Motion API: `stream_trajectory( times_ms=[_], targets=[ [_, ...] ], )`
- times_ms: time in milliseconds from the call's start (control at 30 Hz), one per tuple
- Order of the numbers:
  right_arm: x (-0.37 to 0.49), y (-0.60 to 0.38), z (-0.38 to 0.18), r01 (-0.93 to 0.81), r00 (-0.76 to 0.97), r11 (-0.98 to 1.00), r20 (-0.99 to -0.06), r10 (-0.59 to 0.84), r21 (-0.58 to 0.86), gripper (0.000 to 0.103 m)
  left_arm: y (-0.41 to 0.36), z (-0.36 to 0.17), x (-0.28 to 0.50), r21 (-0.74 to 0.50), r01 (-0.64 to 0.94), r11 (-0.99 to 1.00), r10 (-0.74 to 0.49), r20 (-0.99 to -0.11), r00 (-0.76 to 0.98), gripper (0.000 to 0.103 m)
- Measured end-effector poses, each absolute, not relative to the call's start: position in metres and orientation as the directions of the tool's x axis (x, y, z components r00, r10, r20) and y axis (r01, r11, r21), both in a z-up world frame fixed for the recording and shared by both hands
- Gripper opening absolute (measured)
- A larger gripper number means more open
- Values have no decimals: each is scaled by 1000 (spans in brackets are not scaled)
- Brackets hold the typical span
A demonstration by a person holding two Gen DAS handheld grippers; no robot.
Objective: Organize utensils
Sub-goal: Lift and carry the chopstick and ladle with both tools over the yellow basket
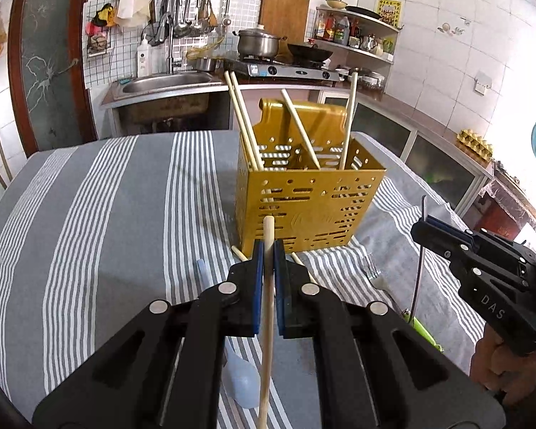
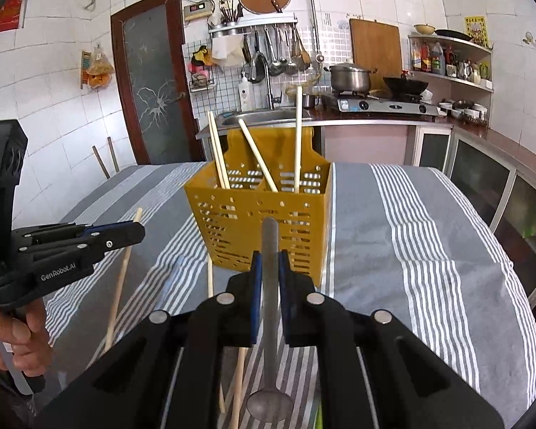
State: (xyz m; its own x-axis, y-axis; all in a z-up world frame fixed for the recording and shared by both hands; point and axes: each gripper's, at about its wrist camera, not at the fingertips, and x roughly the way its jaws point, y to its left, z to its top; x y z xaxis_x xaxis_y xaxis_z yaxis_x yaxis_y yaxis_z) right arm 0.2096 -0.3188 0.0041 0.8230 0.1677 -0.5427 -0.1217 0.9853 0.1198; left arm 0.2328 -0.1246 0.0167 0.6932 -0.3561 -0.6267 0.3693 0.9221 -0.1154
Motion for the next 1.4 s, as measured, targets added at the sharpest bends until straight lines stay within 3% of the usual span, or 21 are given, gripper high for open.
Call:
stream_trajectory(
  times_ms=[1400],
  targets=[
    [213, -329, 84, -146, 905, 984, -389, 175, 101, 9, -125, 116, 229, -96, 393, 914, -395, -427, 814, 4]
  ],
)
